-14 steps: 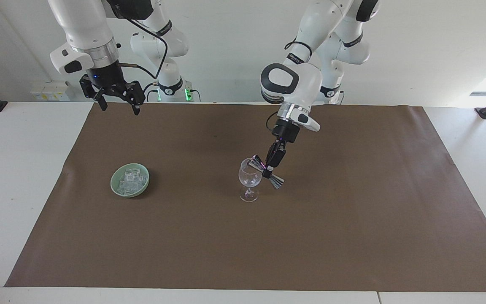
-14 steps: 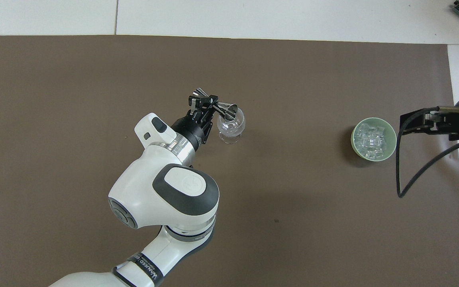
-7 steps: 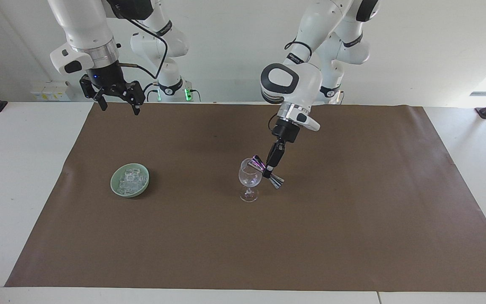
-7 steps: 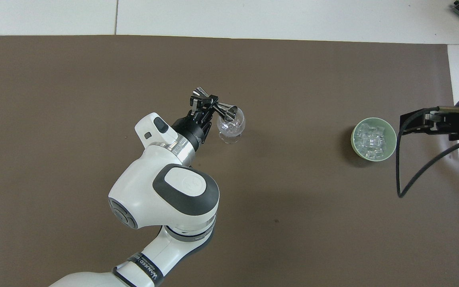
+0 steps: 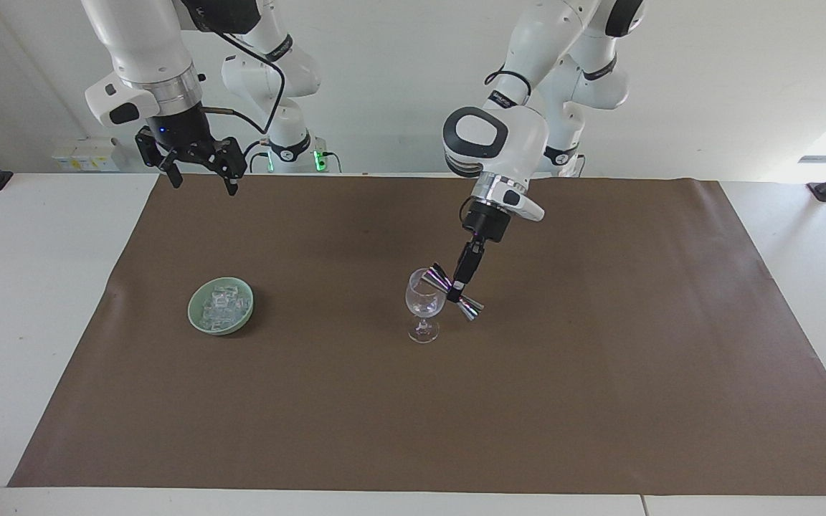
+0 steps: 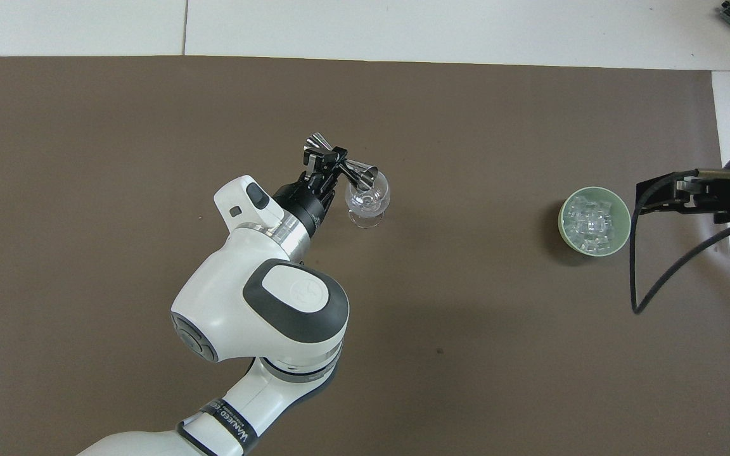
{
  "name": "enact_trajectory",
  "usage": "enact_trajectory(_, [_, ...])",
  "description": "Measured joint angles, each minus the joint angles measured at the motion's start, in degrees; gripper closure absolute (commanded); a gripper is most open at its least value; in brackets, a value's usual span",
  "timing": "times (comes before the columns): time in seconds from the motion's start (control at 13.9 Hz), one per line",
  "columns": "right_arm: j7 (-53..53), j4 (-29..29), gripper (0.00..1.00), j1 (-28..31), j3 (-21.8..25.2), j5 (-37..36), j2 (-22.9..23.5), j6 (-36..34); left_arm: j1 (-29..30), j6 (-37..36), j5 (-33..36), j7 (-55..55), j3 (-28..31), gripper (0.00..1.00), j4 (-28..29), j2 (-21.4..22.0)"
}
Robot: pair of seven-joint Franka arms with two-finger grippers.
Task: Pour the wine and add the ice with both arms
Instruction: 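Tilt the jigger with the left gripper to pour into the glass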
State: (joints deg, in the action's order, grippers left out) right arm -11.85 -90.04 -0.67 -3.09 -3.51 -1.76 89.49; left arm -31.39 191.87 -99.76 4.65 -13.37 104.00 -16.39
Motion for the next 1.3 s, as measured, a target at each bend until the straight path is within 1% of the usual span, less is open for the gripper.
enact_trajectory(0.29, [0.0,0.0,0.00,0.0,0.0,0.0,0.0,0.0,0.0,0.0,1.0,-0.8,0.0,1.00,-0.1,-0.1])
enact_trajectory(0.94, [0.0,0.0,0.00,0.0,0.0,0.0,0.0,0.0,0.0,0.0,1.1,-6.4,0.2,1.00,-0.2,-0.3])
enact_trajectory(1.3, [0.0,0.0,0.00,0.0,0.0,0.0,0.0,0.0,0.0,0.0,2.0,-6.9,0.4,1.00,-0.2,-0.3])
